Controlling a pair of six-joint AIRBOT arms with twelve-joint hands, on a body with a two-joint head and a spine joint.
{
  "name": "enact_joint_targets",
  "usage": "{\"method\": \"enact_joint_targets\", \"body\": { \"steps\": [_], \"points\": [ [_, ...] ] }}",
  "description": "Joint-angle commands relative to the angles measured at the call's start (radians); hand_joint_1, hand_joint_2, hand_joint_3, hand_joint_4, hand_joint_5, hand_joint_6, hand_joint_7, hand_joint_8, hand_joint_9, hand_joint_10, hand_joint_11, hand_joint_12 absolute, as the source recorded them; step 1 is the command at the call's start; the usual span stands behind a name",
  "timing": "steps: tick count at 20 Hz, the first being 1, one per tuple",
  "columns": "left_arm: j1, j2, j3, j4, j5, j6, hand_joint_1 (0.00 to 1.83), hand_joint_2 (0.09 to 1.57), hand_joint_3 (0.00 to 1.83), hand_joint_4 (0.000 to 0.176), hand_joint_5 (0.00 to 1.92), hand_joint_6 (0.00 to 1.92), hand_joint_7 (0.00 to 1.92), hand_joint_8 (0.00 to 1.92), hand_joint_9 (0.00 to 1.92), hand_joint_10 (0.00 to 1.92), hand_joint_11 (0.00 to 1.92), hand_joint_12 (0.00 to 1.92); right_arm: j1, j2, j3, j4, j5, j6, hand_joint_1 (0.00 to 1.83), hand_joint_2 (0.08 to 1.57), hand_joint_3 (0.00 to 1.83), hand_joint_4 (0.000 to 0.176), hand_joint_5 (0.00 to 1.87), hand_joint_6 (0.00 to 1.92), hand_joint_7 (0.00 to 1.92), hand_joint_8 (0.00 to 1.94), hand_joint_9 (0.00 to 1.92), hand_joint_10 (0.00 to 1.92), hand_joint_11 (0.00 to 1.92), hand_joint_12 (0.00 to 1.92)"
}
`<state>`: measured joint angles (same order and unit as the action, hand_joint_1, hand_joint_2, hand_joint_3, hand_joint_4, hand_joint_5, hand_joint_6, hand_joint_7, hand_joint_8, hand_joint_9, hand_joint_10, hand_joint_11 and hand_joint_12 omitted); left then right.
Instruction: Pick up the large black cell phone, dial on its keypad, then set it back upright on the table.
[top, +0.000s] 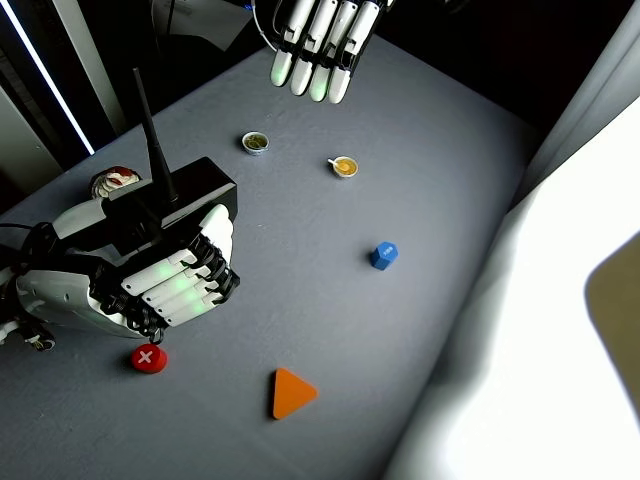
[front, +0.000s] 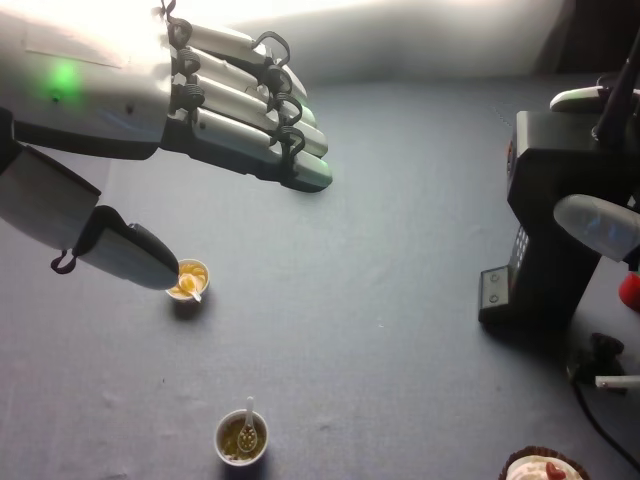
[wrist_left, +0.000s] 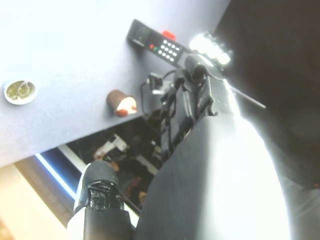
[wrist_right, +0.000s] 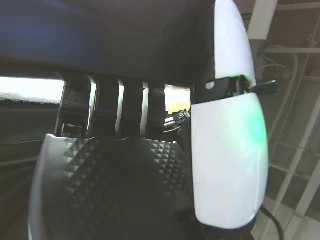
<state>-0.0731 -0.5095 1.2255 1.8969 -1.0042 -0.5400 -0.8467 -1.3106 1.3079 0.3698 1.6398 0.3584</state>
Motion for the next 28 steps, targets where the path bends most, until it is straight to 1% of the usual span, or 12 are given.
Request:
{"method": "enact_joint_targets", "body": {
  "steps": [1,5,7,9,13,14,15,16,17,23,26,28],
  "points": [
    [-0.031,0.003,0.004,-0.081,0.007,0.0,0.28,1.21,0.0,0.014,0.18,0.0,0.22,0.0,0.21,0.0,0.0,0.49,-0.005,0.007,0.005,-0.012,0.123,0.015,1.37,1.14,0.0,0.0,0.92,0.9,0.9,1.08,0.87,1.42,0.8,1.59],
    [-0.031,0.003,0.004,-0.082,0.007,0.0,0.26,1.21,0.0,0.013,0.14,0.0,0.19,0.0,0.19,0.0,0.0,0.44,-0.005,0.006,0.008,-0.012,0.123,0.015,1.37,1.13,0.0,0.0,0.96,0.84,0.94,1.02,0.92,1.39,0.82,1.6],
    [-0.031,0.003,0.004,-0.082,0.007,0.0,0.28,1.2,0.0,0.011,0.15,0.0,0.21,0.0,0.22,0.0,0.0,0.53,-0.005,0.006,0.008,-0.012,0.123,0.015,1.37,1.13,0.0,0.0,0.91,0.93,0.91,1.05,0.91,1.35,0.87,1.47],
    [-0.031,0.003,0.004,-0.081,0.006,0.0,0.27,1.21,0.0,0.016,0.15,0.0,0.21,0.0,0.21,0.0,0.0,0.53,-0.005,0.006,0.008,-0.012,0.123,0.015,1.36,1.14,0.0,0.0,0.91,0.92,0.92,1.04,0.9,1.39,0.8,1.51],
    [-0.034,0.002,0.004,-0.081,0.007,-0.001,0.23,1.22,0.0,0.014,0.13,0.01,0.19,0.01,0.21,0.01,0.0,0.52,-0.005,0.007,0.008,-0.012,0.123,0.015,1.36,1.15,0.0,0.0,0.85,1.01,0.88,1.1,0.88,1.39,0.8,1.51],
    [-0.034,0.002,0.004,-0.081,0.007,-0.001,0.23,1.22,0.0,0.014,0.13,0.0,0.19,0.0,0.19,0.01,0.0,0.46,-0.005,0.007,0.009,-0.012,0.123,0.015,1.36,1.14,0.0,0.0,0.86,0.98,0.91,1.07,0.93,1.35,0.83,1.44],
    [-0.034,0.002,0.004,-0.08,0.008,-0.001,0.24,1.22,0.0,0.011,0.13,0.0,0.19,0.0,0.2,0.01,0.0,0.47,-0.005,0.007,0.009,-0.012,0.123,0.015,1.23,1.18,0.01,0.0,0.8,1.13,0.91,1.2,0.88,1.16,0.81,1.45],
    [-0.035,0.001,0.004,-0.079,0.008,-0.002,0.25,1.22,0.0,0.012,0.15,0.0,0.21,0.0,0.22,0.01,0.0,0.51,-0.005,0.007,0.009,-0.012,0.123,0.015,1.32,1.18,0.0,0.0,0.77,1.12,0.87,1.14,0.89,1.37,0.77,1.47],
    [-0.035,0.001,0.004,-0.078,0.008,-0.003,0.22,1.23,0.0,0.01,0.14,0.0,0.21,0.0,0.22,0.0,0.0,0.55,-0.005,0.008,0.01,-0.012,0.123,0.015,1.35,1.19,0.0,0.0,0.75,1.17,0.84,1.16,0.84,1.43,0.73,1.43],
    [-0.043,-0.002,0.004,-0.074,0.004,-0.01,0.24,1.22,0.0,0.013,0.13,0.0,0.2,0.0,0.21,0.0,0.0,0.49,-0.007,0.007,0.012,-0.009,0.123,0.015,1.34,1.22,0.0,0.0,0.67,1.33,0.77,1.27,0.78,1.46,0.62,1.3],
    [-0.045,-0.002,0.004,-0.072,0.001,-0.014,0.23,1.22,0.0,0.015,0.13,0.0,0.2,0.0,0.22,0.0,0.0,0.5,-0.007,0.008,0.013,-0.008,0.123,0.015,1.35,1.2,0.0,0.0,0.73,1.26,0.82,1.21,0.79,1.43,0.62,1.22],
    [-0.045,-0.002,0.004,-0.069,0.0,-0.017,0.26,1.22,0.0,0.009,0.15,0.0,0.21,0.0,0.22,0.0,0.0,0.52,-0.008,0.009,0.014,-0.006,0.123,0.015,1.34,1.22,0.0,0.0,0.68,1.31,0.78,1.25,0.77,1.47,0.6,1.23]
  ]
}}
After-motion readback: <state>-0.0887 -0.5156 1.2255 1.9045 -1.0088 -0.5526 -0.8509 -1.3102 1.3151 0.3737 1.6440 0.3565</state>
